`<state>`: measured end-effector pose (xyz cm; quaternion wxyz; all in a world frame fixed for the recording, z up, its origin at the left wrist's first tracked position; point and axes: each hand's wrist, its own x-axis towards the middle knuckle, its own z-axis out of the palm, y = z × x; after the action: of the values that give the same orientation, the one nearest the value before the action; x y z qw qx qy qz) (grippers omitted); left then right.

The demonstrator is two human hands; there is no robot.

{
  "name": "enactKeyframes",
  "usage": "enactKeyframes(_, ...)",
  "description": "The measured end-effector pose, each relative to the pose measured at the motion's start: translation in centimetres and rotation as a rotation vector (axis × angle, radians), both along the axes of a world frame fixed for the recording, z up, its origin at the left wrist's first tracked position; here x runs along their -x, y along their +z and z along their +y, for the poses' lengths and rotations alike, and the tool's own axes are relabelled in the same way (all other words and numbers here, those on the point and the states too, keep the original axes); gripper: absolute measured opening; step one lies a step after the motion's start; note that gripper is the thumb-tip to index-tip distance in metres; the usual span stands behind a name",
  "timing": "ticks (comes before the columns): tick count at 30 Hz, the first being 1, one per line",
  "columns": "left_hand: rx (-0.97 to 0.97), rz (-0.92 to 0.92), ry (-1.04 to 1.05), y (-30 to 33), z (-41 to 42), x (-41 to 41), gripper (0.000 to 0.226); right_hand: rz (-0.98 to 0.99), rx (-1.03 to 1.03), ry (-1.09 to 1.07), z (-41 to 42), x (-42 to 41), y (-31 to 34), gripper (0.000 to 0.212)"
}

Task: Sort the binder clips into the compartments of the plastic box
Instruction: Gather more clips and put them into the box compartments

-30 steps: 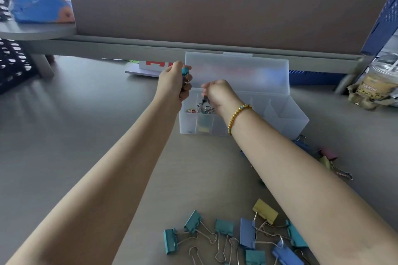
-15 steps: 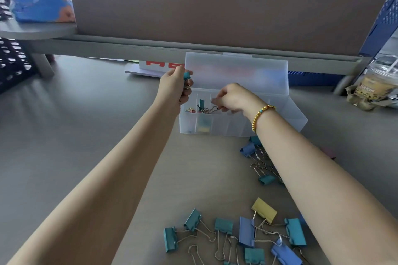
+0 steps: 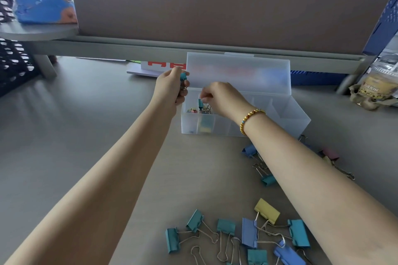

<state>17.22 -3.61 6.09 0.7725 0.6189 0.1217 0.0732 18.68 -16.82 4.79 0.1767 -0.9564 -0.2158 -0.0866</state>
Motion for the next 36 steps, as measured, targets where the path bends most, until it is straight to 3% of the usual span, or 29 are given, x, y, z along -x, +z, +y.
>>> enactKeyframes(8,-0.048,0.016,-0.023,0.0,-0.3,0.3,0.025,0.039,0.153,-0.069,-0.9,-0.3,1.3,0.019)
enactKeyframes(12,-0.090,0.025,-0.035,0.2,-0.7,0.3,0.025,0.206,0.054,-0.025,-1.7,0.4,1.9,0.020)
enactKeyframes(20,-0.236,0.007,-0.052,0.5,-1.3,0.3,0.028,0.335,0.000,-0.093,-2.2,0.3,1.8,0.020)
enactKeyframes(26,-0.227,-0.010,-0.053,0.3,-1.3,0.3,0.024,0.131,-0.083,-0.079,-1.0,-0.2,1.2,0.013)
enactKeyframes(30,-0.242,-0.013,-0.057,0.2,-1.1,0.4,0.020,0.134,0.008,-0.005,-0.1,-0.4,0.9,0.017)
enactKeyframes(32,-0.255,-0.022,-0.061,0.2,-1.0,0.3,0.021,0.153,-0.093,-0.001,-0.5,-0.6,0.9,0.019)
enactKeyframes(36,-0.372,0.004,-0.117,0.6,-1.6,0.3,0.027,0.124,-0.532,-0.134,-3.0,-0.8,0.7,0.021)
